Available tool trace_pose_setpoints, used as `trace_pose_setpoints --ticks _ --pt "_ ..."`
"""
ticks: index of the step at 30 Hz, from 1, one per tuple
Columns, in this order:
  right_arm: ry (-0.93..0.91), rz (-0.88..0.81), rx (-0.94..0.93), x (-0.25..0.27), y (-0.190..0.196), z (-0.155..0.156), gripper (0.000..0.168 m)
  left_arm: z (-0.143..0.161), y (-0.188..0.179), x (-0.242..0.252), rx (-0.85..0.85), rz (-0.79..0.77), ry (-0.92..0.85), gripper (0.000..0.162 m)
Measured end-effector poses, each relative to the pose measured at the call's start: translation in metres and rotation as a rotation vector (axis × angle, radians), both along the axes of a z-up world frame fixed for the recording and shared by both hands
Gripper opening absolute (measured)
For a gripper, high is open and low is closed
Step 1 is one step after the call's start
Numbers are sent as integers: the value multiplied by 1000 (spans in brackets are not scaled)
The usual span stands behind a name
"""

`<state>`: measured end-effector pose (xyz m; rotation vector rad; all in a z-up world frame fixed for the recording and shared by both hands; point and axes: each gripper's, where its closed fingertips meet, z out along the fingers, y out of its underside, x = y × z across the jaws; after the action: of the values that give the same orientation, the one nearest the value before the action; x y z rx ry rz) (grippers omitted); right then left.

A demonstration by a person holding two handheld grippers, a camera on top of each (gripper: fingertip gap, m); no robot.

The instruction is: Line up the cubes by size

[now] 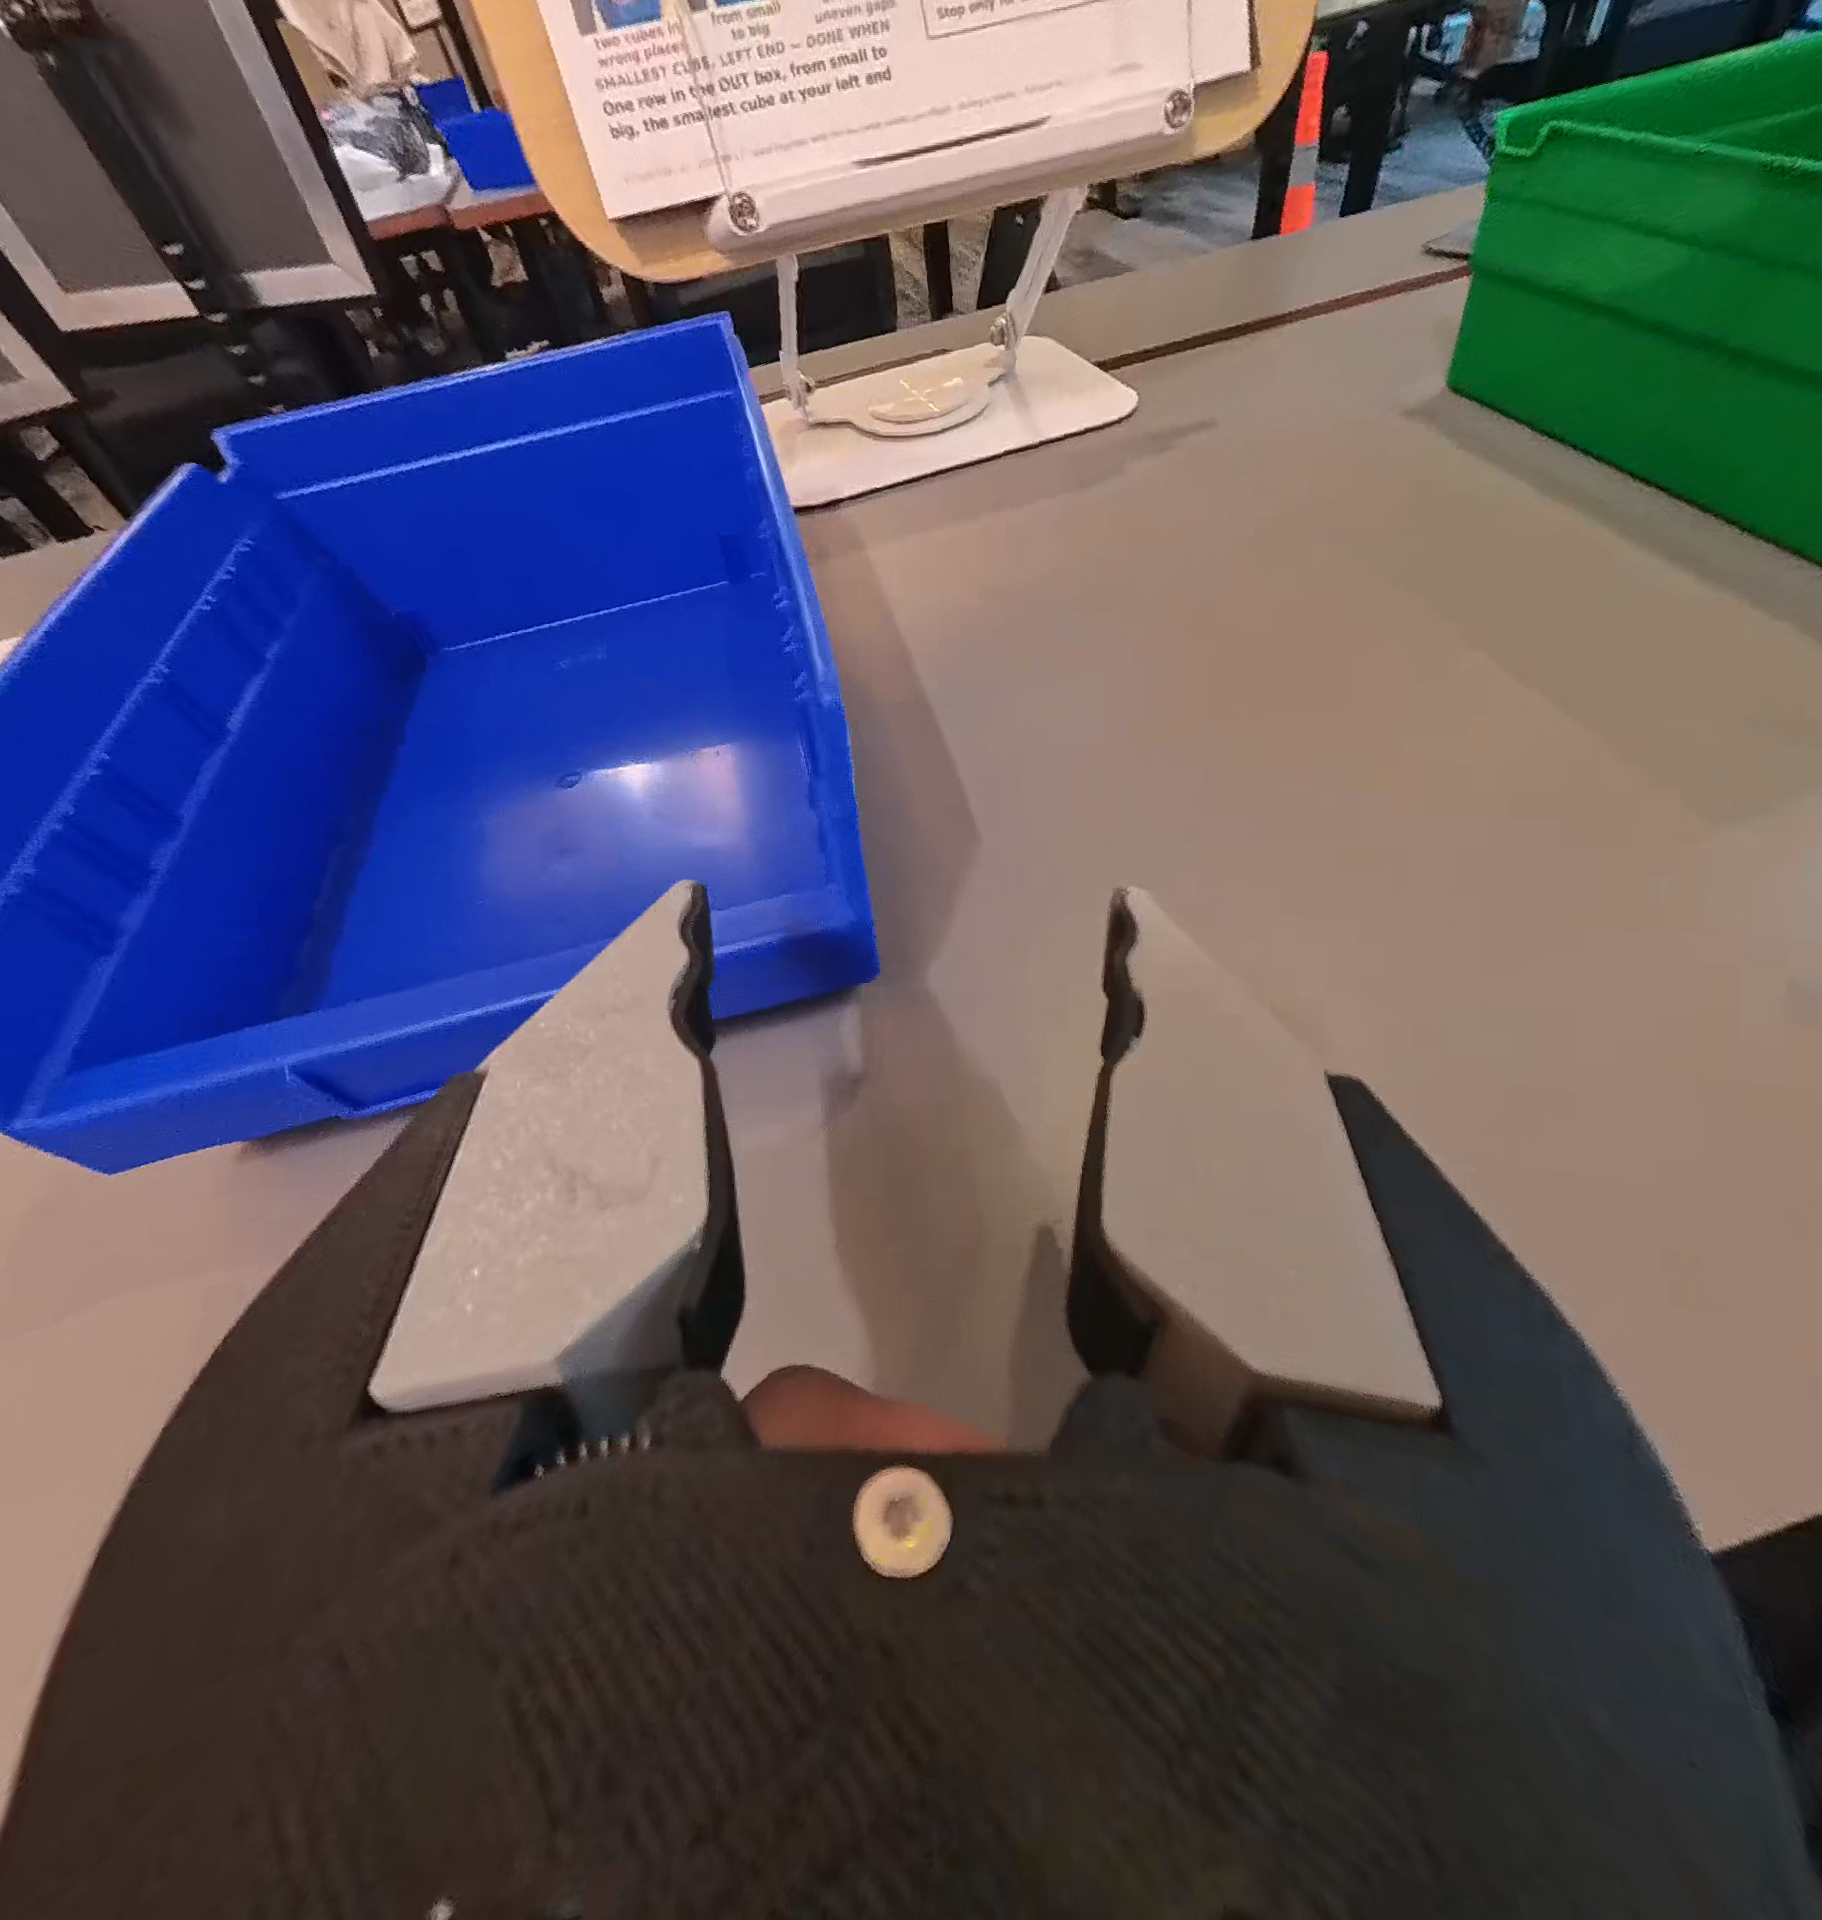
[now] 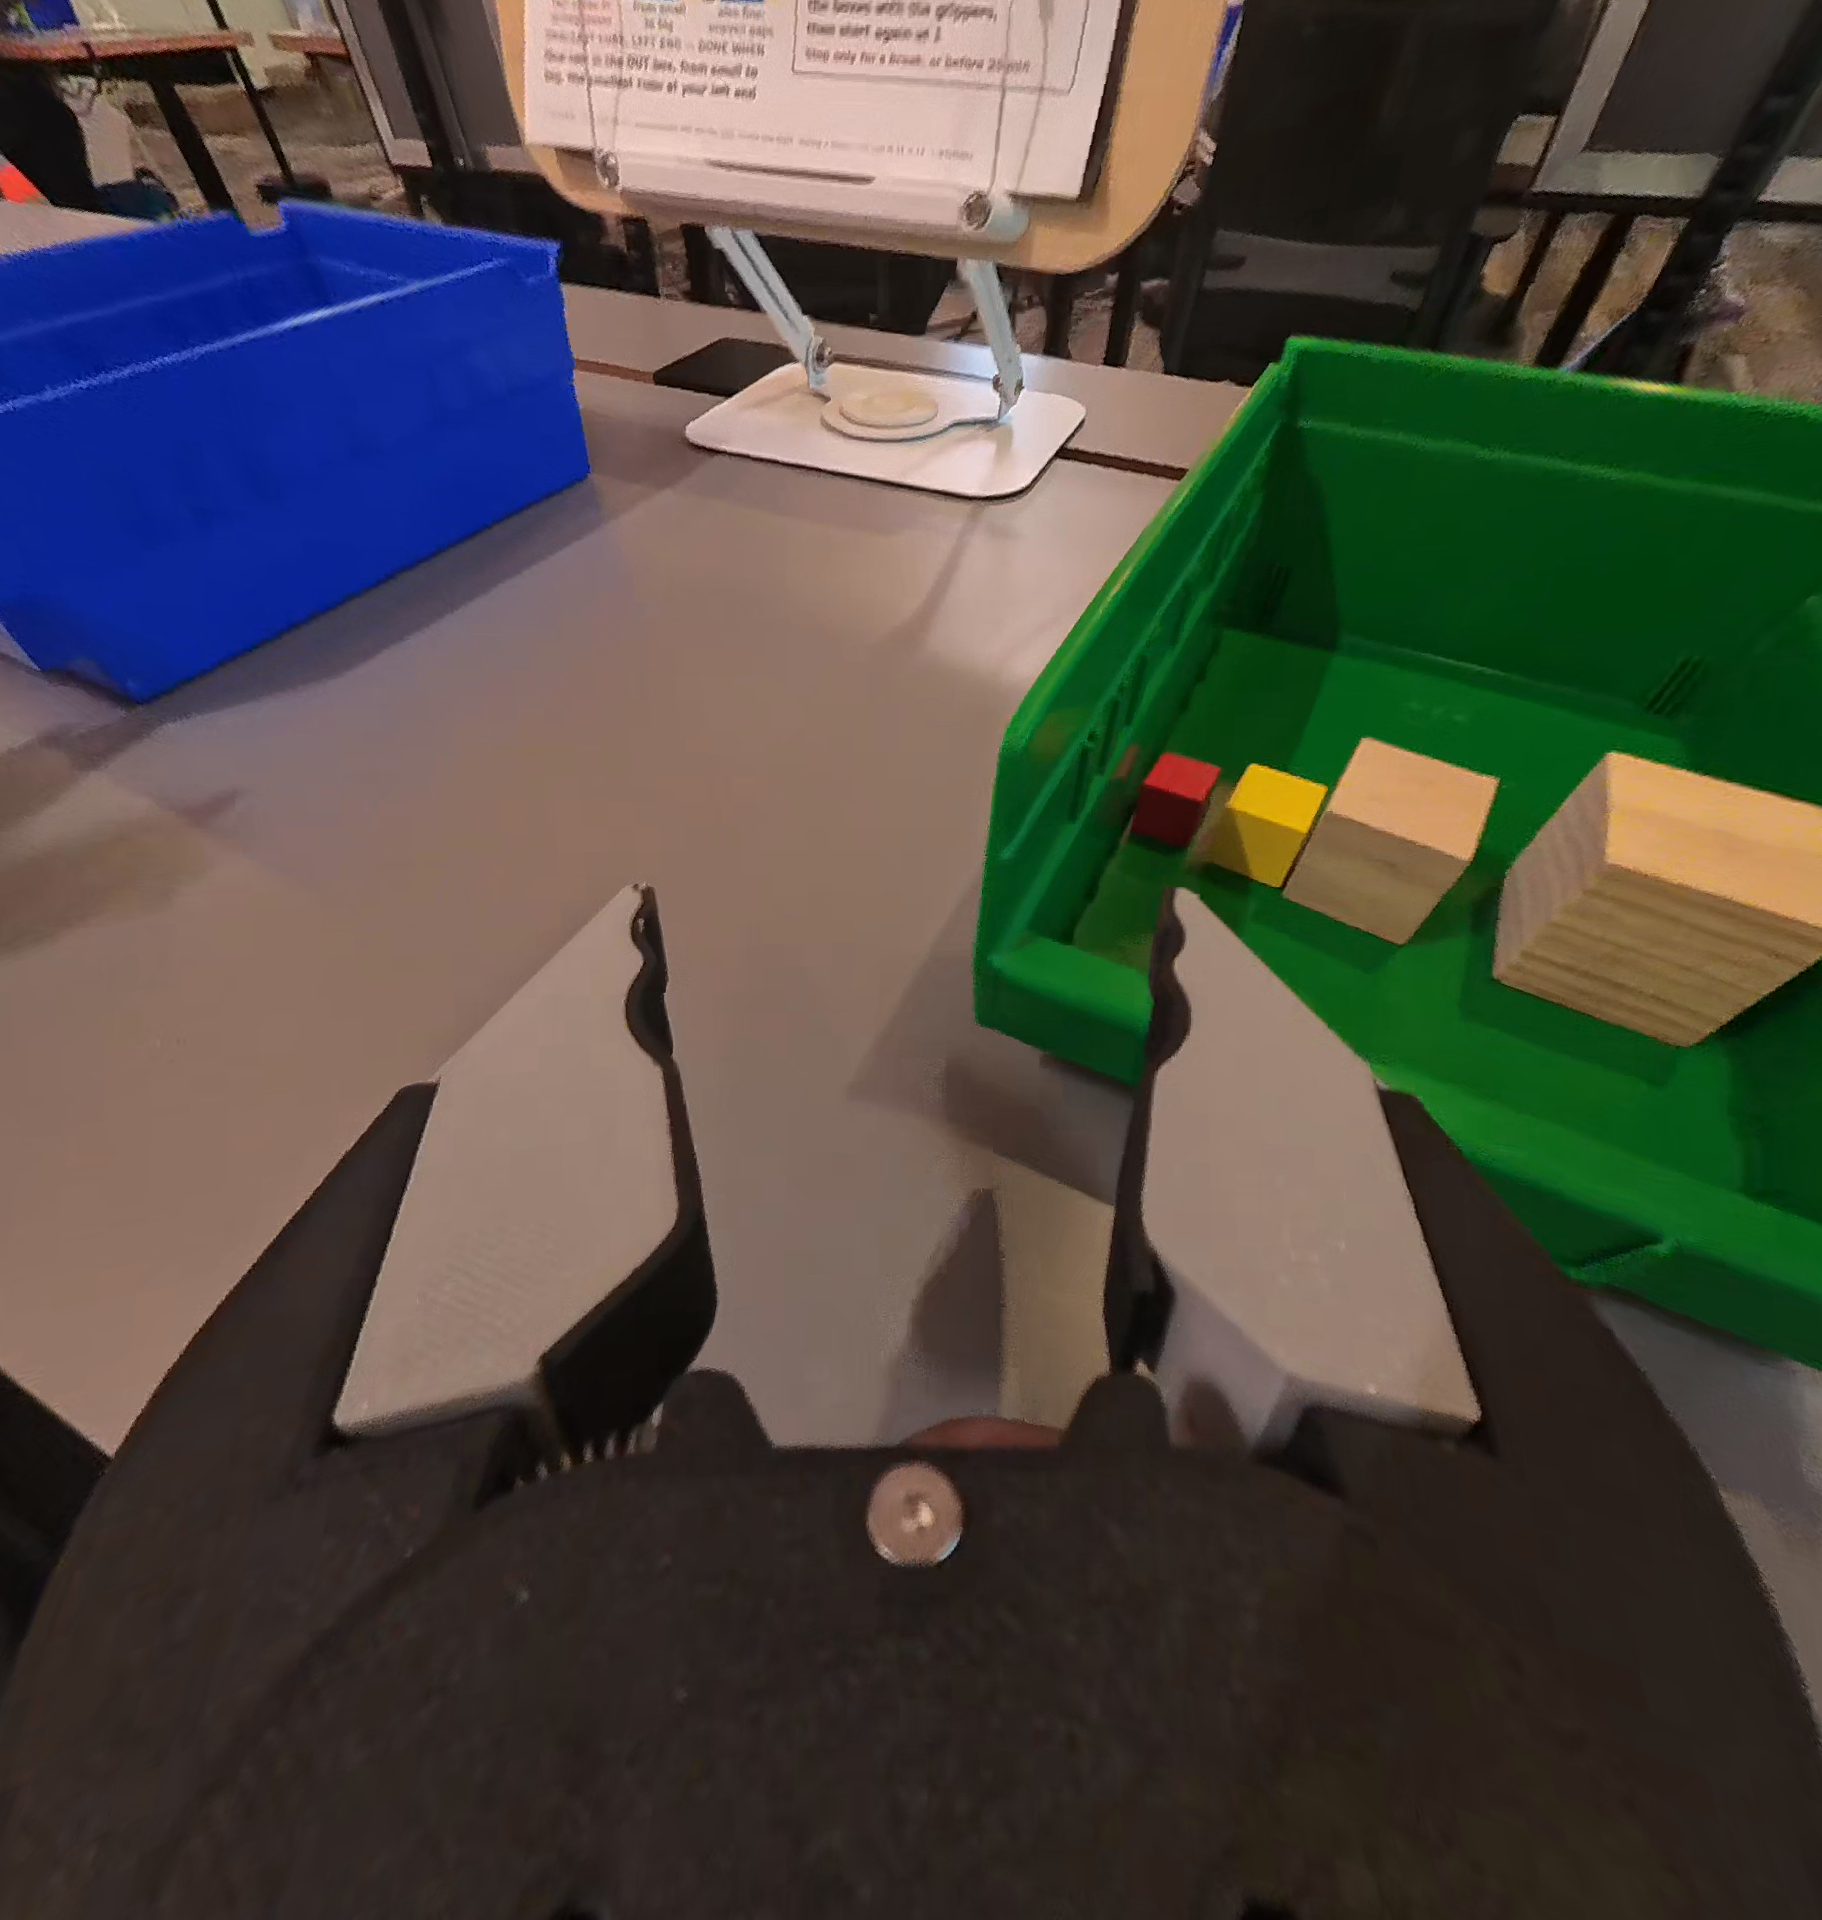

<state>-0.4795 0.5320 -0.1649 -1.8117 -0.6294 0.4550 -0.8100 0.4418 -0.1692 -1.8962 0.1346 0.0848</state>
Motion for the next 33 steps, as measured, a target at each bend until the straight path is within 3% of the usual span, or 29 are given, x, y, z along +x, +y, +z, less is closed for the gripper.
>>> trace_pose_setpoints --ticks 7,15,17,19,22,26,30,31,33 --pt "52 -35 -75 4 17 6 94 -5 14 -10 3 42 -37 72" --pt "-115 -106 -101 -6 37 -25 93 -22 62 -25 -132 132 155 62" --pt "-143 -143 -91 -4 45 -27 93 -27 69 -30 -146 149 168 46" --pt "-141 -166 -70 -3 50 -24 89 -27 72 -32 -126 154 159 19" --pt "-136 -160 -56 -4 52 -25 85 -27 73 -31 -106 137 141 3" --pt "-145 -127 -76 -6 50 -33 68 -26 72 -34 -99 129 102 2" --pt "-146 -146 -59 -4 52 -30 67 -25 66 -41 -74 151 67 1" --pt "-146 -149 -54 -4 53 -29 63 -25 63 -44 -67 157 59 1" --pt "-147 -122 -69 -7 51 -31 16 -22 55 -49 -47 162 33 0"
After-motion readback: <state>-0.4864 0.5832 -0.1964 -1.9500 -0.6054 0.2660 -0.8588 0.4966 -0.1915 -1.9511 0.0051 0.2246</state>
